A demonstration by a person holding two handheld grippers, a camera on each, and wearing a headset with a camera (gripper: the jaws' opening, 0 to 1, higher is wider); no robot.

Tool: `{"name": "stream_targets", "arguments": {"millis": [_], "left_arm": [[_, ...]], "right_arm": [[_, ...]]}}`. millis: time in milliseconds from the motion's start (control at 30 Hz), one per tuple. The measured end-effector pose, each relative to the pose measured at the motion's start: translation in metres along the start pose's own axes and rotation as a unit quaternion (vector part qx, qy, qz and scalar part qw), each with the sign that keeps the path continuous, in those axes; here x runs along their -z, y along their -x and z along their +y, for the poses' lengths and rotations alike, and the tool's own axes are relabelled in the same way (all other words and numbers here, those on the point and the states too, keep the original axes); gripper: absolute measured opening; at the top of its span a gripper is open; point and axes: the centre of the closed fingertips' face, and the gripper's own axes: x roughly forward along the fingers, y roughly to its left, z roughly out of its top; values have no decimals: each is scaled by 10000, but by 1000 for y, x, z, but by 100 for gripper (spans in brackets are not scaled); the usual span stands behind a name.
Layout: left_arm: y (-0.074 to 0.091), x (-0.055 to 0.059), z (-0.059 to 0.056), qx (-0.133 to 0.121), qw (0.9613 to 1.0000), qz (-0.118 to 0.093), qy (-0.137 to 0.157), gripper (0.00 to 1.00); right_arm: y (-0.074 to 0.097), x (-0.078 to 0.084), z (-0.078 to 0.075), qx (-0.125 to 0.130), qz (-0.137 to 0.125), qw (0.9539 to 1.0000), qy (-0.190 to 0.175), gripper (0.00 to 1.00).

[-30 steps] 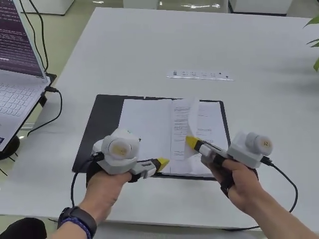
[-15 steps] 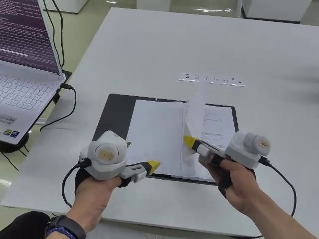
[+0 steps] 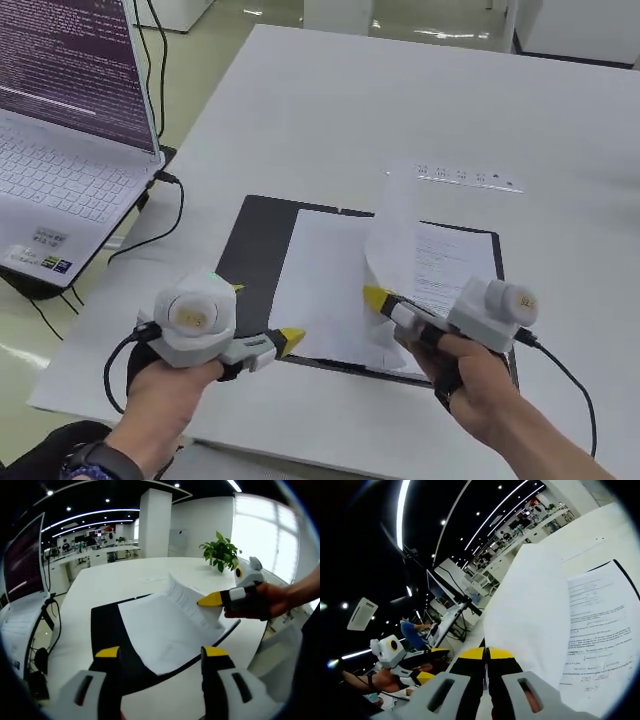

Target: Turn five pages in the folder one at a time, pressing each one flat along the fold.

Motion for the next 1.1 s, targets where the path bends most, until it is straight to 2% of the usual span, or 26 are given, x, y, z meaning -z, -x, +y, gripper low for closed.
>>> {"name": "stream_targets", "arguments": {"millis": [267,467,733,1100], "left_arm": [[13,3,13,-150,9998,-53,71,64],[23,4,20,-235,9996,-101,116,65],[32,12,34,-348,9990,-125,262,65],[38,19,42,-389,9985,-128,373,65]], "right_arm": [[-16,11,10,-118,163,9998,-11,0],[-27,25,15,-175,317,9993,-43,0],[-46,41,22,-244,489,9984,-125,0],[-71,55,20,-170,592,9973,-403,0]]}}
